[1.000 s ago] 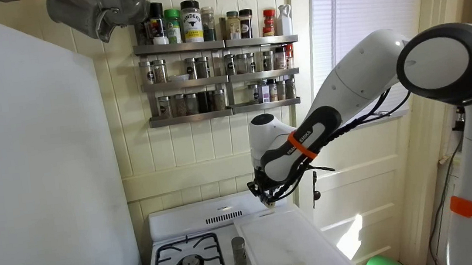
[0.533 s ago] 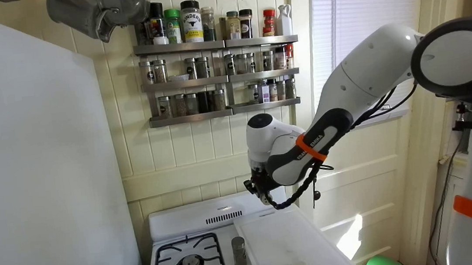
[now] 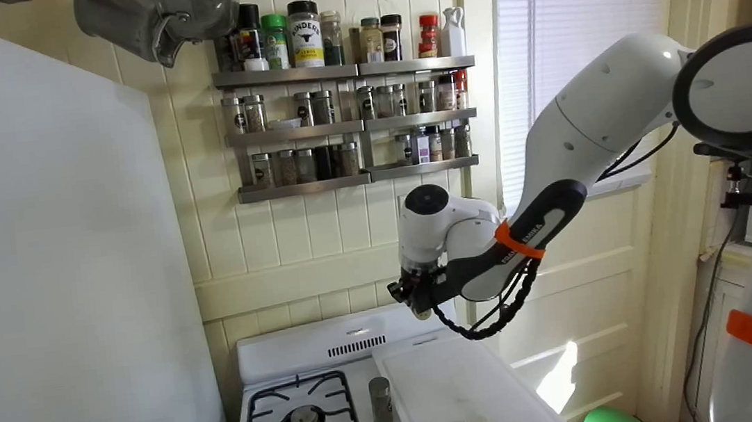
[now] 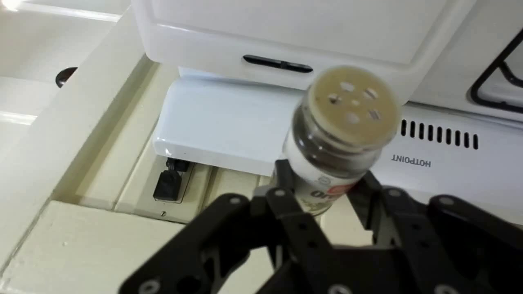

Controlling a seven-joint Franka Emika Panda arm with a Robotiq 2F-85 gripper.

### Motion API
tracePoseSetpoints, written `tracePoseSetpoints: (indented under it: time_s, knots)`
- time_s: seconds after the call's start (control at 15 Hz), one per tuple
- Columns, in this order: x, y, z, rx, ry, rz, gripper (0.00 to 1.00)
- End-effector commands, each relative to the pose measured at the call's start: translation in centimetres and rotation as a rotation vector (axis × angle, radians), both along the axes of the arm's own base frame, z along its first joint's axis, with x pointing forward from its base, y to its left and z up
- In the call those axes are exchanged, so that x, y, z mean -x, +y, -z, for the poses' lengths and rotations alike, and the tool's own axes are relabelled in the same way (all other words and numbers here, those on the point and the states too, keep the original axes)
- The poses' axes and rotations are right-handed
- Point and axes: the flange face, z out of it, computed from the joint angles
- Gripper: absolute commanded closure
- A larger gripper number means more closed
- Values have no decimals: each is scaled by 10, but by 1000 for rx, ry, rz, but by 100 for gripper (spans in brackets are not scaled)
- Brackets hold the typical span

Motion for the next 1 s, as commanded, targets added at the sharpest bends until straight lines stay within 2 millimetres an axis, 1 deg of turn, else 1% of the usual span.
tracePoseSetpoints:
  time_s: [0.0, 0.6, 0.93]
  knots:
    - [19, 3, -4, 18, -65, -9, 87]
    - [36, 11, -12, 79, -167, -23, 87]
    - [42, 13, -12, 99, -201, -24, 87]
